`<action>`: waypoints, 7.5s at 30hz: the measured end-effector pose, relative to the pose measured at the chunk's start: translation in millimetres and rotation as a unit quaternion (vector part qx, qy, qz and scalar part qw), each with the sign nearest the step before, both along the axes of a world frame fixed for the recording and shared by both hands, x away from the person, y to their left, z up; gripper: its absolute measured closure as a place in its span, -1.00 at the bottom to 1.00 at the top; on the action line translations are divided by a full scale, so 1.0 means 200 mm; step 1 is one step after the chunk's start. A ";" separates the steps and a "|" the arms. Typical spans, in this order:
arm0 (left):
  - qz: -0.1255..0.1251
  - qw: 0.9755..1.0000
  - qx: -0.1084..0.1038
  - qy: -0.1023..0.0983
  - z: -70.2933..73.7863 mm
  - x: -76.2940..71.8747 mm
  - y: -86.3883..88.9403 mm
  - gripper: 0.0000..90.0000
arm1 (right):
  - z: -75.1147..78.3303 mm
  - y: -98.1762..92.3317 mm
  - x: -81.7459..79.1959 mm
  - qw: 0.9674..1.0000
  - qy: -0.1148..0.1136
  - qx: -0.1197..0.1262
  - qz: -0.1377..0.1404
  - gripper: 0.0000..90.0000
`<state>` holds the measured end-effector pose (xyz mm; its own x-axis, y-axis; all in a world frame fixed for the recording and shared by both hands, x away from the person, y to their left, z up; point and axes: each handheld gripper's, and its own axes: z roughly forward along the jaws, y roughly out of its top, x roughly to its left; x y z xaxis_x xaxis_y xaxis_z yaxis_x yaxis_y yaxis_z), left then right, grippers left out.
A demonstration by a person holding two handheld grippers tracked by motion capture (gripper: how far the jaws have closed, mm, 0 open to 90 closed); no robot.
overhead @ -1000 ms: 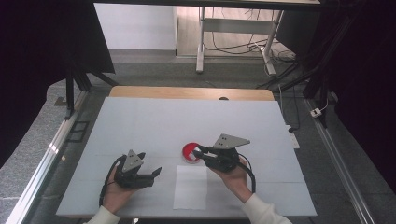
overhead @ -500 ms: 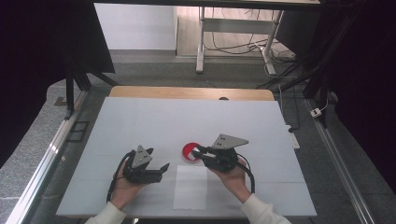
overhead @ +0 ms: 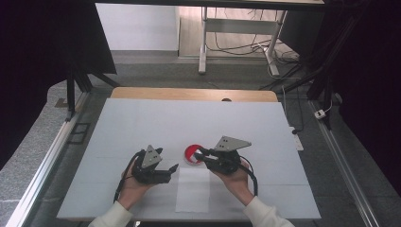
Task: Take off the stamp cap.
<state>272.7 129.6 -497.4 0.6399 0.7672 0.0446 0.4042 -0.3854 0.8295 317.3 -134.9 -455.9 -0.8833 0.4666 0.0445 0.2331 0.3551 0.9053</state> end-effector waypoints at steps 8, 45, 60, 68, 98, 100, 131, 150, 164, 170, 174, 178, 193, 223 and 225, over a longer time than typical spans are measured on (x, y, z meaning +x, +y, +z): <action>-0.006 1.000 0.003 -0.001 0.00 0.01 -0.03 -0.57 | 0.00 0.00 0.00 1.000 0.001 -0.002 0.000 0.69; -0.034 0.999 0.015 -0.008 0.02 0.06 -0.20 -0.56 | -0.02 0.01 0.00 1.000 0.000 0.000 -0.002 0.68; -0.047 0.999 0.015 -0.008 0.02 0.09 -0.28 -0.56 | -0.02 0.00 0.00 1.000 0.000 -0.001 -0.005 0.68; -0.049 0.999 0.019 -0.008 0.01 0.09 -0.32 -0.54 | -0.02 0.00 0.00 1.000 0.002 0.003 -0.010 0.68; -0.057 0.997 0.046 -0.030 -0.01 0.09 -0.38 0.24 | -0.03 -0.03 0.01 0.999 0.008 0.033 -0.035 0.68; -0.056 0.997 0.047 -0.031 0.00 0.09 -0.38 0.26 | -0.03 -0.03 0.01 0.999 0.009 0.031 -0.037 0.68; -0.045 0.996 0.062 -0.047 -0.01 0.08 -0.40 0.40 | -0.04 -0.03 0.00 0.997 0.017 0.044 -0.054 0.68; -0.050 0.994 0.074 -0.059 -0.02 0.07 -0.40 0.45 | -0.05 -0.04 0.01 0.996 0.026 0.053 -0.060 0.69; -0.053 0.994 0.080 -0.056 -0.04 0.07 -0.40 0.46 | -0.05 -0.04 0.01 0.997 0.035 0.043 -0.059 0.68; -0.051 0.996 0.057 -0.047 -0.04 0.08 -0.39 0.45 | -0.05 -0.05 0.01 0.996 0.033 0.048 -0.060 0.68; -0.050 0.996 0.055 -0.045 -0.04 0.08 -0.38 0.45 | -0.05 -0.05 0.01 0.996 0.030 0.049 -0.061 0.69; -0.053 0.996 0.062 -0.045 -0.04 0.08 -0.39 0.45 | -0.05 -0.05 0.01 0.996 0.034 0.048 -0.060 0.69; -0.060 0.993 0.099 -0.038 -0.06 0.09 -0.40 0.46 | -0.02 -0.07 0.01 0.996 0.015 0.059 -0.062 0.69; -0.053 0.998 0.028 -0.020 -0.01 0.07 -0.23 0.45 | -0.01 -0.12 0.03 0.995 0.020 0.067 -0.069 0.69; -0.052 0.998 0.027 -0.018 -0.01 0.07 -0.21 0.45 | -0.01 -0.12 0.03 0.995 0.019 0.069 -0.069 0.69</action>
